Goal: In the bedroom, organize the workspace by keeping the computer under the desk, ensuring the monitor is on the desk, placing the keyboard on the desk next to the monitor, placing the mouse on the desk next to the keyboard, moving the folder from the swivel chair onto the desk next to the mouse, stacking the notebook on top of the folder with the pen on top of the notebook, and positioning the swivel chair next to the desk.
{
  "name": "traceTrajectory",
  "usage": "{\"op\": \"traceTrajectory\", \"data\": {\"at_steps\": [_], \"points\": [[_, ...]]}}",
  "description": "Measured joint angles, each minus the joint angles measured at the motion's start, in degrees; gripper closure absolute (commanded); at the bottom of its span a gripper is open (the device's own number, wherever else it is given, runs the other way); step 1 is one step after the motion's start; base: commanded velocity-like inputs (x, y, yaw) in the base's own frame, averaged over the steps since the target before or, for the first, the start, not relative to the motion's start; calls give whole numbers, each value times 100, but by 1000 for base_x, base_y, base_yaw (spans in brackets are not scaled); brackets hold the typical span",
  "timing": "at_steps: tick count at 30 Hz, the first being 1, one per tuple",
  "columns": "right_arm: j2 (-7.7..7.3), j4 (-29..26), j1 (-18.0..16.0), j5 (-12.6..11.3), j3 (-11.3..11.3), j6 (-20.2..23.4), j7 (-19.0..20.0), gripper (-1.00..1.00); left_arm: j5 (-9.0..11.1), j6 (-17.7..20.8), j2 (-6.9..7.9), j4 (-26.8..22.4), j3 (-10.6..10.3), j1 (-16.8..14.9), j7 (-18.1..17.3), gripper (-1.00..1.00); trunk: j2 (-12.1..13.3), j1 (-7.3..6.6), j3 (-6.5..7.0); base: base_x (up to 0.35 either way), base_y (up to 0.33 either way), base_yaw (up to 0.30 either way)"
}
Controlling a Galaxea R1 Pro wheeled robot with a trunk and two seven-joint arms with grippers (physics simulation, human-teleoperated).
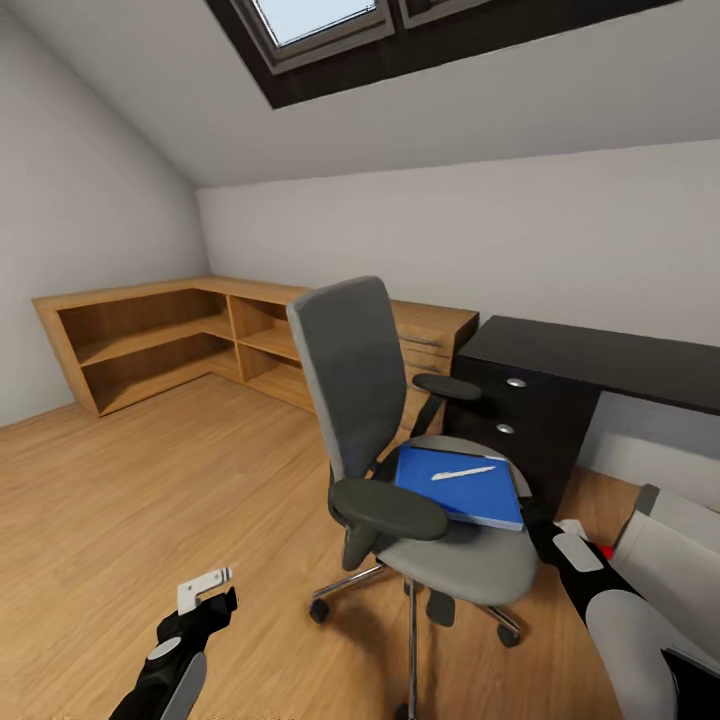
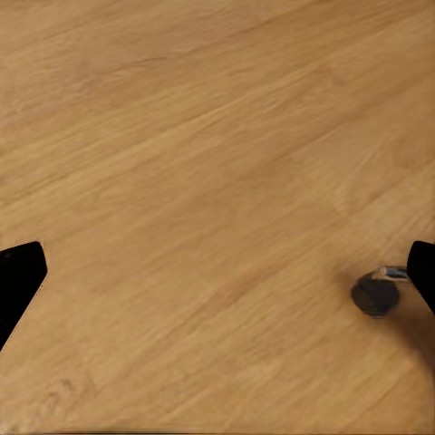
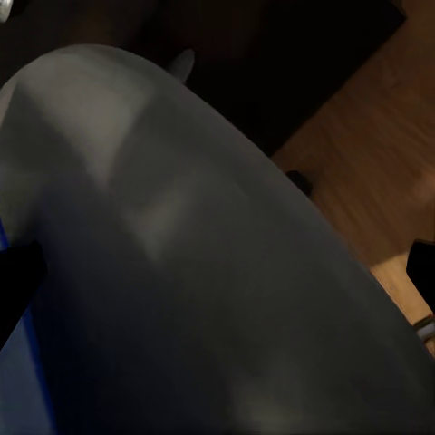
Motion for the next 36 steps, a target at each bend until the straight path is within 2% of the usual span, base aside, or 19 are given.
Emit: {"op": "traceTrajectory", "data": {"at_steps": [9, 23, 36], "points": [[-1, -54, -1, 14, -2, 0, -5, -100, 0, -1, -8, 6, -7, 0, 5, -100, -1, 0, -48, 0, 0, 218], [-1, -9, -1, 46, -50, -3, 3, -100, -9, -1, -9, 110, -15, 1, 5, -100, -1, 0, -53, 0, 0, 272], [-97, 2, 1, 52, -48, -2, 4, -100, -9, -1, -13, 112, -17, 2, 5, -100, 0, 0, -53, 0, 0, 275]]}}
